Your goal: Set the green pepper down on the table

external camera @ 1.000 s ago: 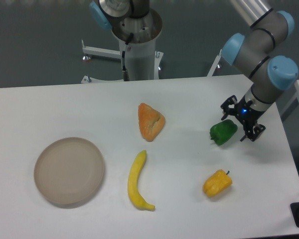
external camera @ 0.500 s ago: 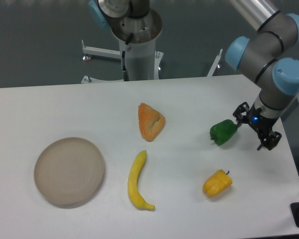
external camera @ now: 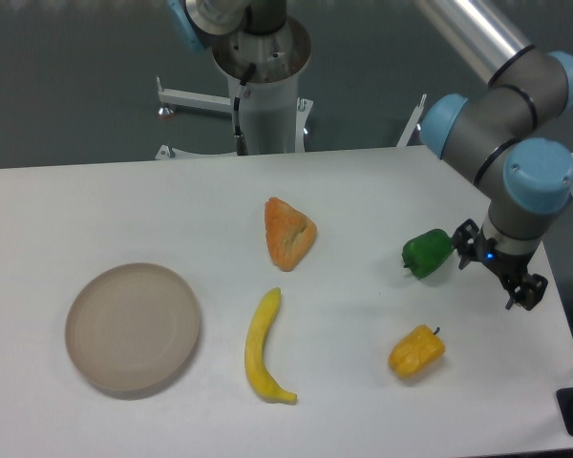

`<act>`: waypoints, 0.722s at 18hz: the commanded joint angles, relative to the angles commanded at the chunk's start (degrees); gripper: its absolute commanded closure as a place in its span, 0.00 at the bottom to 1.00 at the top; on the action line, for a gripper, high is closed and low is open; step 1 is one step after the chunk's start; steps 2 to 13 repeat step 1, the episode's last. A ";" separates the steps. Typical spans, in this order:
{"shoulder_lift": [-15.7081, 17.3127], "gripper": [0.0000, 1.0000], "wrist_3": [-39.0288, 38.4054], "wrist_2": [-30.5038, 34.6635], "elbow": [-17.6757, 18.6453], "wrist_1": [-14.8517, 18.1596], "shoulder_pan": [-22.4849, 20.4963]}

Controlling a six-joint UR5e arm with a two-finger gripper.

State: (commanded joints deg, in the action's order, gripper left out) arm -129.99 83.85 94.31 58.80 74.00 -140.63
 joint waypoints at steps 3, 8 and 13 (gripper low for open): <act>-0.17 0.00 -0.17 0.00 0.00 -0.09 0.09; -0.17 0.00 -0.17 0.00 0.00 -0.09 0.09; -0.17 0.00 -0.17 0.00 0.00 -0.09 0.09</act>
